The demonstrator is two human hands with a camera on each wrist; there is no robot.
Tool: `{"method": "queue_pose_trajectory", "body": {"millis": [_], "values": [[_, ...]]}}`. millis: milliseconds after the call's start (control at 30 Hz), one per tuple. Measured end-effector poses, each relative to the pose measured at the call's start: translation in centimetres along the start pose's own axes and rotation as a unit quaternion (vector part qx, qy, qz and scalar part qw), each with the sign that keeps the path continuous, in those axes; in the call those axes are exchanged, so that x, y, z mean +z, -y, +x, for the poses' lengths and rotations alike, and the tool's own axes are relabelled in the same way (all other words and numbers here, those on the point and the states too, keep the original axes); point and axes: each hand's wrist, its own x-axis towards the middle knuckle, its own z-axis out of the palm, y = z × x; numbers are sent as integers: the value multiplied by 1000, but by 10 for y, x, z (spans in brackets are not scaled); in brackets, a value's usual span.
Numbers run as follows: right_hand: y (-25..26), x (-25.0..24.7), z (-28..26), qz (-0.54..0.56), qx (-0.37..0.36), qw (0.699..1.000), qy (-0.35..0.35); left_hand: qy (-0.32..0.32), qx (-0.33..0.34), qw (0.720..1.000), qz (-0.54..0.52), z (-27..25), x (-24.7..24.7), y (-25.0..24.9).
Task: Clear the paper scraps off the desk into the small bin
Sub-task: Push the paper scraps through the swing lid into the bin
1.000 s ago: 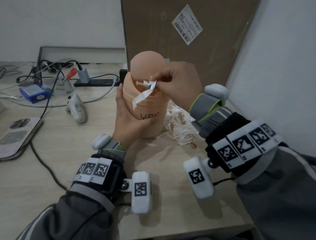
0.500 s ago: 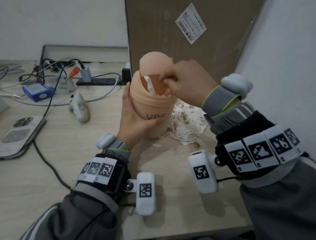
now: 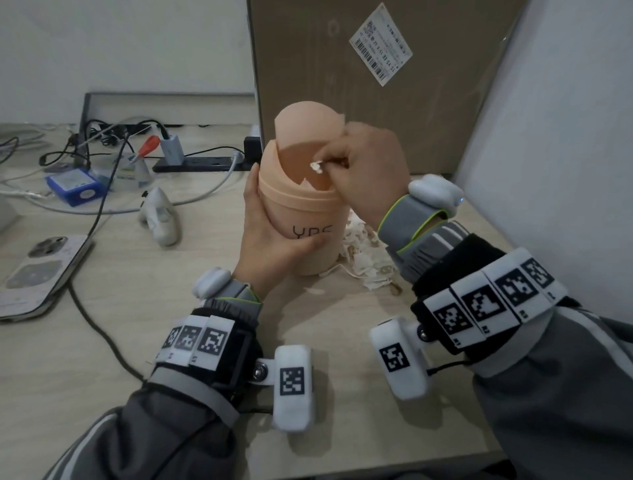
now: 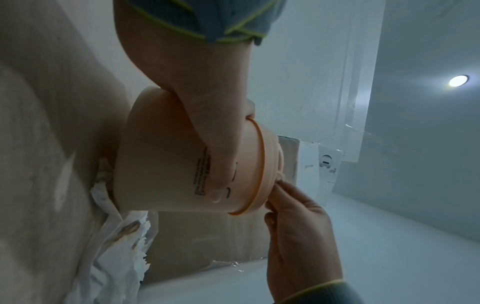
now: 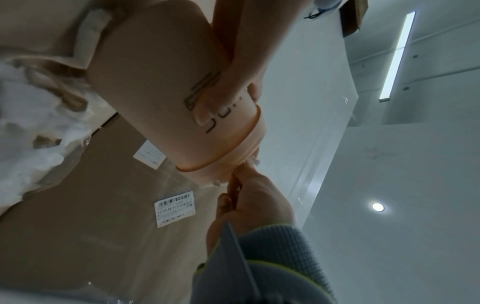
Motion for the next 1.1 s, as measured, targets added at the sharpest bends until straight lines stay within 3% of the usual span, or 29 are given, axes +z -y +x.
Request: {"method": "queue_pose_trajectory", "body": {"millis": [100,200,333,400,467,600,767,867,1100], "values": [[-3,-4,2,-81,27,994,64,9,2,1000,6,0,-1,0],[-2,-7,4,-120,0,980,161,14,8,1000,20,0,-1,0],[-6,-18,8,-120,-8,936,331,24,31,999,37,0,1,-2],[-8,-22,6,-60,15,930,363,24,33,998,39,0,2,-2],[-13,-25,1,77,45,945,316,19,21,999,26,0,1,0],[-31,-34,-11,270,68,954,111,-4,-8,1000,7,0,-2,-2],[-83,-47,-31,273,222,934,-67,-25,-15,1000,1,1,-3,0],[-118,-40,-45,237,287,923,-94,-43,-19,999,-7,2,-3,2],[-161,-16,-64,226,352,906,-56,-60,-27,998,-16,2,-4,4]]}}
